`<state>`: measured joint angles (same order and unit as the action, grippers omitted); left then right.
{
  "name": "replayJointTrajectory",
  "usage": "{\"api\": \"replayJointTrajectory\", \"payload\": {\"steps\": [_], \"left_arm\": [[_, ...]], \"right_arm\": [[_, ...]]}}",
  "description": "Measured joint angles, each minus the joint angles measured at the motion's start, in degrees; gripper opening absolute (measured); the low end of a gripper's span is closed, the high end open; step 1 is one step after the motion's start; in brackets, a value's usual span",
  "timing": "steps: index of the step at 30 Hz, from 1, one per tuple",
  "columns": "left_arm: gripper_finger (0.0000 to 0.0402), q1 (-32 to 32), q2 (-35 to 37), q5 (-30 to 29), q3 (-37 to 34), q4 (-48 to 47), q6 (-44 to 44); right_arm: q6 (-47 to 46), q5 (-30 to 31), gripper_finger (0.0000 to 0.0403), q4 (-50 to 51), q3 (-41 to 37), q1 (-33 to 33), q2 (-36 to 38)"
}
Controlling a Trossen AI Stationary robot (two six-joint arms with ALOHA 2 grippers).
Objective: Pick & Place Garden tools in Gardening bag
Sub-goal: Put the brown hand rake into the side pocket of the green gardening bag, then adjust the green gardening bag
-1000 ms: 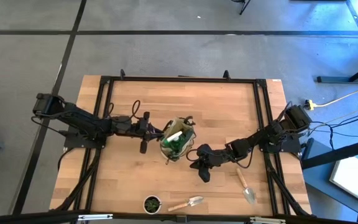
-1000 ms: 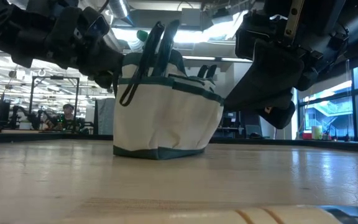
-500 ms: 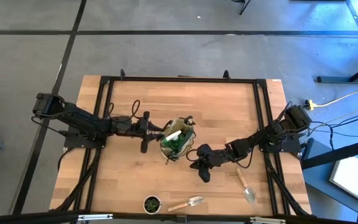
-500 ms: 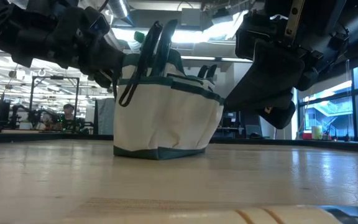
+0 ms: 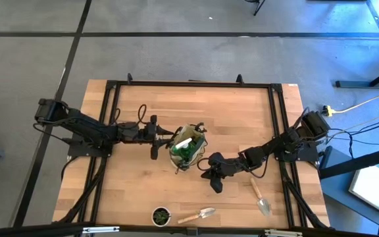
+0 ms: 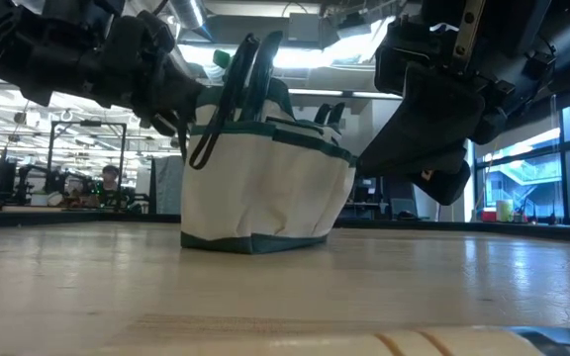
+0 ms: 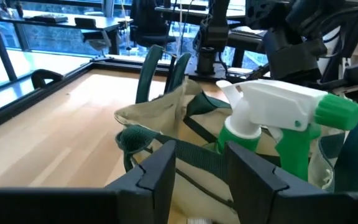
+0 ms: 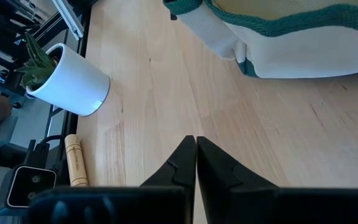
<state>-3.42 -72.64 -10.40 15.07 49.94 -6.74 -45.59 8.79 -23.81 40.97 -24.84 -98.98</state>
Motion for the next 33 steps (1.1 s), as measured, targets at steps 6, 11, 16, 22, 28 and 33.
{"api": "replayJointTrajectory", "payload": {"steps": [6,11,16,22,28,33], "left_arm": [[0.0131,1.0,0.0,0.1,0.0,3.2,0.7],[0.0132,1.8,0.0,1.1,0.0,5.2,0.9],[0.0132,2.7,0.6,0.2,0.0,5.5,2.6],[0.0126,5.7,3.4,-6.5,0.0,4.0,4.1],[0.0066,14.1,5.1,-2.0,0.0,-7.9,-3.9],[0.0007,18.7,4.8,4.2,-0.5,-15.8,-6.6]], "right_arm": [[0.7,0.0,0.0016,0.0,0.0,0.0,0.0],[0.7,0.0,0.0016,0.0,0.0,-0.1,0.0],[1.1,0.0,0.0016,0.0,0.0,-0.4,0.0],[-0.8,6.7,0.0016,3.2,0.0,-0.4,0.0],[-8.9,14.9,0.0016,10.5,0.0,-0.2,0.0],[-14.6,20.2,0.0006,15.9,0.0,-0.2,0.0]]}}
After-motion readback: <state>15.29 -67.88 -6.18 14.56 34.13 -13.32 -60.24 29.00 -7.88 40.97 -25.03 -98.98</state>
